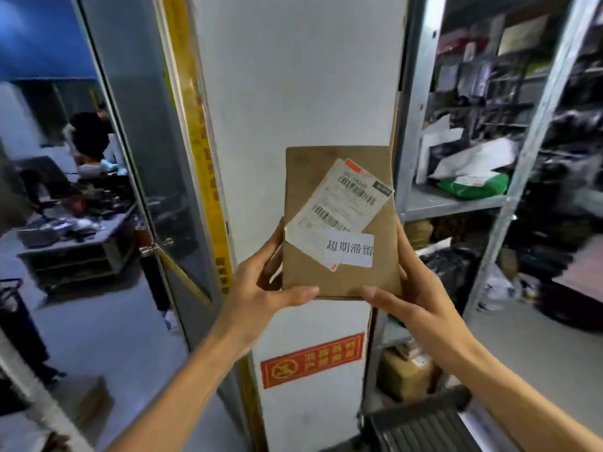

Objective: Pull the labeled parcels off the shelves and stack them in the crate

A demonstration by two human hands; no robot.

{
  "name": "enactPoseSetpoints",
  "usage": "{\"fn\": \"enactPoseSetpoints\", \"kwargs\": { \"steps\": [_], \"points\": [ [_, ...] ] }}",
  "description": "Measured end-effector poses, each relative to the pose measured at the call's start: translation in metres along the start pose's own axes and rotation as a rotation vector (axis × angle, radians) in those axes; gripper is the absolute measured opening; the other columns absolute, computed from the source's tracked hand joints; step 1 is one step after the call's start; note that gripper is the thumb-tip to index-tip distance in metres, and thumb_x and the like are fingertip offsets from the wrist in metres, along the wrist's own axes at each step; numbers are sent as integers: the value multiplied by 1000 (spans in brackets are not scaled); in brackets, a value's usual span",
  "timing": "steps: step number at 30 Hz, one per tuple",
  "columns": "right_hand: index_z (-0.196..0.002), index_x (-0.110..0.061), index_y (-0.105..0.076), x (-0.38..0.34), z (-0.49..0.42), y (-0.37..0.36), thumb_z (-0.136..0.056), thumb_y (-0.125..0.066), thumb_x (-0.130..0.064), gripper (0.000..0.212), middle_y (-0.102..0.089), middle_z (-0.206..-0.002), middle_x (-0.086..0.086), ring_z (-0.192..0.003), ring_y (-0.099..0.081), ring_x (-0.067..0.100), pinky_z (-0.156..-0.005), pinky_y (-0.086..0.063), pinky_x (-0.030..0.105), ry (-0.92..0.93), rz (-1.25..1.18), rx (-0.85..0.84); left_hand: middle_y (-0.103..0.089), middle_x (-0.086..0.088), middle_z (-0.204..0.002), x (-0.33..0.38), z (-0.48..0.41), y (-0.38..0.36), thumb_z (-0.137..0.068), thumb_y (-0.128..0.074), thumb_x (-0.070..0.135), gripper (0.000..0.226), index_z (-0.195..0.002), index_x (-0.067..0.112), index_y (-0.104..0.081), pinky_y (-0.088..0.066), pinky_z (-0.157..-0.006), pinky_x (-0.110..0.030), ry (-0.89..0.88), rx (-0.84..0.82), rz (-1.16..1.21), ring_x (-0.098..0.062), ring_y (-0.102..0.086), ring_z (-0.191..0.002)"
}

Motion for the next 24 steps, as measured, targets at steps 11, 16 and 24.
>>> {"fn": "enactPoseSetpoints", "kwargs": {
  "steps": [11,16,24],
  "points": [
    [-154,-38,-7,36,39,86,-86,-66,1,98,-48,-145,-14,-132,-48,8,-101,-49,32,-175,212,429,-62,13,-128,-62,-89,-105,-76,-76,3,83,-142,40,-41,-55,-93,-32,9,-477,95,-9,-57,-121],
    [-154,-34,-8,62,49,122,-85,-65,5,98,-49,-145,-12,-131,-48,8,-98,-50,27,-239,248,586,-66,16,-119,-103,-126,-155,-79,-73,2,73,-132,44,-47,-54,-81,-20,31,-642,118,0,-61,-110],
    [-154,-33,-13,162,76,222,-82,-69,-3,96,-53,-140,-14,-129,-52,12,-99,-50,32,-391,291,821,-63,5,-130,-214,-195,-282,-74,-78,1,77,-141,24,-47,-52,-95,-28,163,-883,153,-9,-60,-118]
  ]
}}
Point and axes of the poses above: each hand's wrist, its own z-axis away from the middle knuckle, its own y-axis out of the back of the hand, x = y × z, the point moved 8 cm from there along -z, towards the middle knuckle
